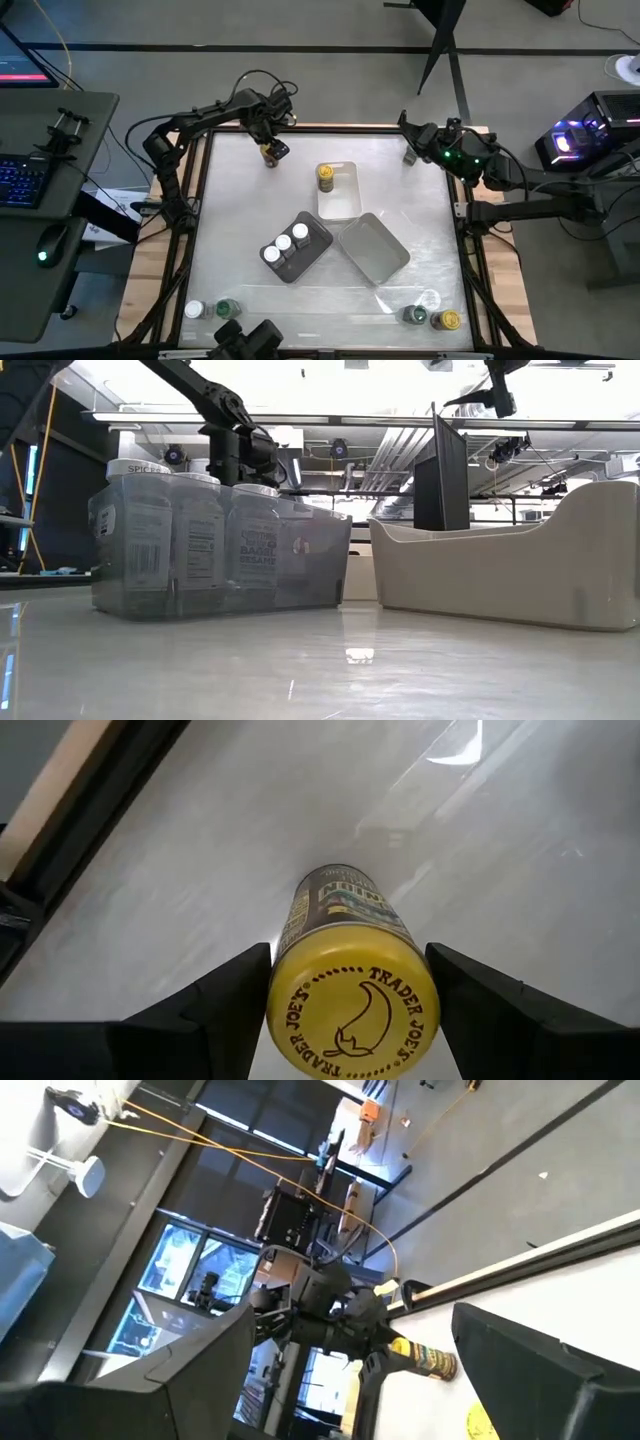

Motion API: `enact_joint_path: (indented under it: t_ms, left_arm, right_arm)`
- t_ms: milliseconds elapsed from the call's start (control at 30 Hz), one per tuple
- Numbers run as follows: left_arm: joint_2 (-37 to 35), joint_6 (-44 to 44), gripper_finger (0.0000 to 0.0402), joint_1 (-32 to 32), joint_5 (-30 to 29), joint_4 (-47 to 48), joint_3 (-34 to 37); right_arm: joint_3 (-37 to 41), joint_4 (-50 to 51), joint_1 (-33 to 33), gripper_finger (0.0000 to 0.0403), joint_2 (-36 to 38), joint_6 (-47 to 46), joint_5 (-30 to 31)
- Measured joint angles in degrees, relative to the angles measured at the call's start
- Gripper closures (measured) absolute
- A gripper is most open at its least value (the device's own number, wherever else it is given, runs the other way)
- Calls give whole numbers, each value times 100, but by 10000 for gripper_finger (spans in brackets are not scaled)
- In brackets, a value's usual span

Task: Sort spices by type
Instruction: Put the yellow seasoning bottle into the white bin

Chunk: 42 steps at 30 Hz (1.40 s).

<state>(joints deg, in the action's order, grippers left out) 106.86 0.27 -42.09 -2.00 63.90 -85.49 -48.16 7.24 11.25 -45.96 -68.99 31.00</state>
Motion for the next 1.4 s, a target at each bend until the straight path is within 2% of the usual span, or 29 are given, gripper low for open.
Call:
enact_joint_path:
  t_ms: [267, 400, 533, 733, 867, 1000, 1167, 1300, 1400]
  left_arm:
    - [16, -1, 156, 0, -6, 354, 0]
    - [16, 0, 174, 40, -14, 446, 2]
    - [12, 152, 208, 121, -21, 552, 2]
    - [-111, 516, 211, 305, 124, 490, -4]
    - [-251, 594, 211, 523, 142, 491, -503]
    - [-257, 792, 211, 1024, 86, 458, -1427]
    - [-263, 1265, 211, 1906, -638, -176, -2436]
    - [-268, 1597, 211, 2381, -742, -877, -2814]
    - [-166, 1684, 211, 2575, -726, -1041, -2915]
  right_arm:
    - [0, -19, -1, 68, -4, 0, -4]
    - [0, -17, -2, 68, -6, 10, -7]
    - [0, -43, -2, 68, 8, 85, -8]
    - [0, -426, -2, 68, 187, 348, 7]
    - [0, -721, -2, 68, 443, 661, 26]
    - [0, -713, -2, 68, 647, 868, 27]
    - [0, -707, -2, 68, 700, 907, 17]
    - [0, -705, -2, 68, 696, 906, 2]
    - [0, -703, -2, 68, 695, 907, 2]
